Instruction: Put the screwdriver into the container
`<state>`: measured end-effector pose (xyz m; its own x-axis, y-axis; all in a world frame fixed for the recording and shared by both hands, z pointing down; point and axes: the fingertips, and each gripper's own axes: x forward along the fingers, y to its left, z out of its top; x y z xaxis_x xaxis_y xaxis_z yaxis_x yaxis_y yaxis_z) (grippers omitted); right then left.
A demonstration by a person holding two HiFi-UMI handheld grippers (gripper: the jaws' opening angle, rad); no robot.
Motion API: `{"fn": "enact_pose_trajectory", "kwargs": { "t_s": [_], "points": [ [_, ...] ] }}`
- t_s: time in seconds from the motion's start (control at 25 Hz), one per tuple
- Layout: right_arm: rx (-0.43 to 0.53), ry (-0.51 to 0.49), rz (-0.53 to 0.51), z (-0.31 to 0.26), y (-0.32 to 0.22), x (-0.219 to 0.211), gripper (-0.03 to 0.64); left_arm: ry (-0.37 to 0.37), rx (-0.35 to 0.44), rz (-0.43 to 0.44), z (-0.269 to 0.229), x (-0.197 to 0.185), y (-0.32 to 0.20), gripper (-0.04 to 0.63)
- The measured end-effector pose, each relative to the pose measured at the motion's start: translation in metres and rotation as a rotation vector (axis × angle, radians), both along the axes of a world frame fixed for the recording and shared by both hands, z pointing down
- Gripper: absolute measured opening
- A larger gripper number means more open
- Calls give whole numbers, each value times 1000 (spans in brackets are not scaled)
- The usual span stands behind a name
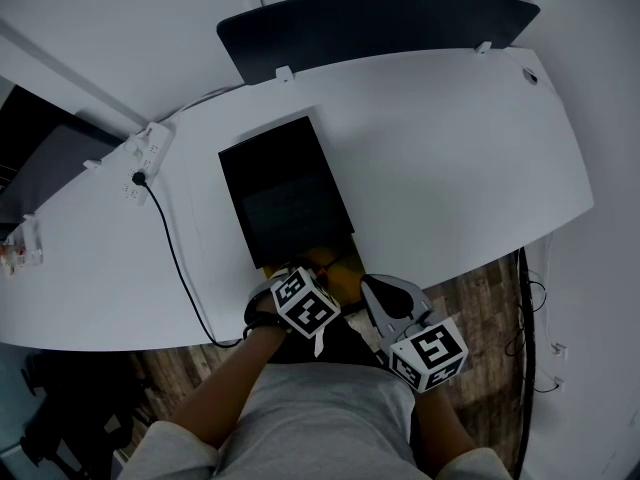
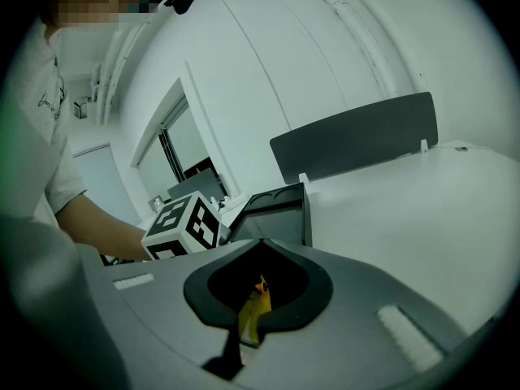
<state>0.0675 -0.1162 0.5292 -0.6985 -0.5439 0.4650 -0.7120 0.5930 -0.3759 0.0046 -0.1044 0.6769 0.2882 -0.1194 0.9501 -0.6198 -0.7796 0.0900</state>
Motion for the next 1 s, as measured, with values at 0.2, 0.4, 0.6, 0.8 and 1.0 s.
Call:
{"fn": "enact_pose_trajectory", "kwargs": {
  "t_s": [0.2,0.4,0.6,0.8,1.0],
  "points": [
    [3,-1,0,-1,0,0,14,19,20,-10,-5,1,-3,100],
    [9,-4,2,-3,1,0,14,37,33,-12,-12,3,-5,109],
    [14,2,6,-4,2,-1,14,60,41,-21,-19,-1,-3,109],
    [25,12,3,-10,2,0,15,88,59,-30,-28,-5,-3,109],
    [44,20,5,-17,2,-2,14,122,91,-39,-38,-9,-4,109]
  ]
}}
